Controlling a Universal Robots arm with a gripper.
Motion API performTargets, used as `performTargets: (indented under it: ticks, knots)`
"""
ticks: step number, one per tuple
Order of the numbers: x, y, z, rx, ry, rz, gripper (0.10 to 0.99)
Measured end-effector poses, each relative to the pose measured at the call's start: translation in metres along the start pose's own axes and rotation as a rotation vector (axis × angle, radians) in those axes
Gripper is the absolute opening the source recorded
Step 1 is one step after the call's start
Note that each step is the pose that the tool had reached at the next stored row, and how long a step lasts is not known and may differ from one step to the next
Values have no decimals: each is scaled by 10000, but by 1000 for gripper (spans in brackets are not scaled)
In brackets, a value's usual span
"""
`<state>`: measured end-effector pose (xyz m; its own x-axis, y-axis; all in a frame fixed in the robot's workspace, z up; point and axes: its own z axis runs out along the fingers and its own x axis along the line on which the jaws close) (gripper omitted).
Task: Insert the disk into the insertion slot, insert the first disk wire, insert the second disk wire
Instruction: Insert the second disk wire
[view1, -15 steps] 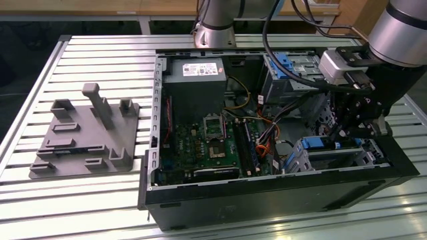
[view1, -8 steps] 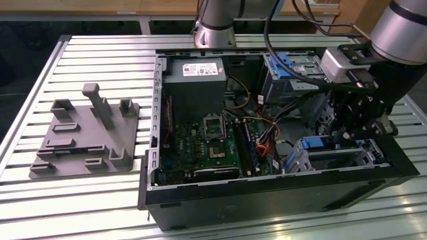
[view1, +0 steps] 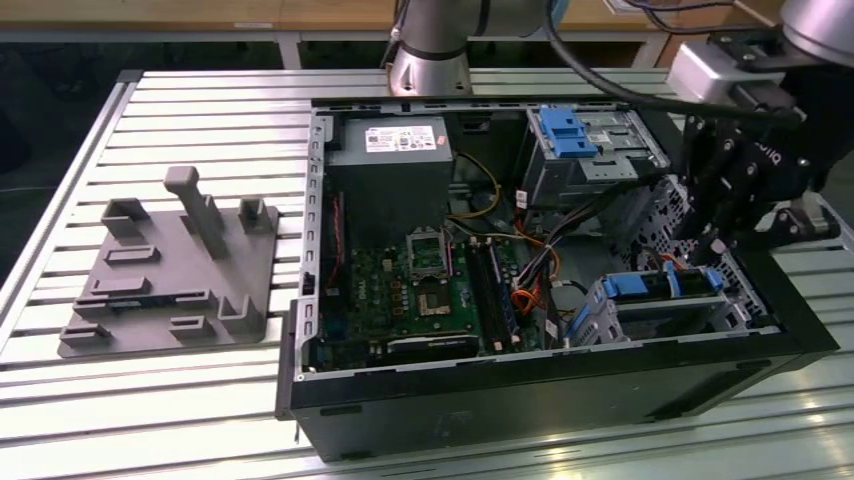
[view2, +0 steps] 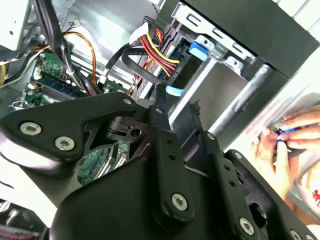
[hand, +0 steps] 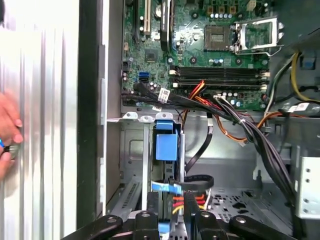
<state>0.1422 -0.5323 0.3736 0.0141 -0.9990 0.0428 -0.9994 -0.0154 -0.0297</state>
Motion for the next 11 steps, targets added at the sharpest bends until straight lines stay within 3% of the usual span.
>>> performTargets:
  ticks: [4, 9, 11]
  knots:
    - [6, -4, -148, -1, 0, 0, 337]
    - [6, -4, -150, 0, 4, 0, 322]
    - [6, -4, -150, 0, 8, 0, 196]
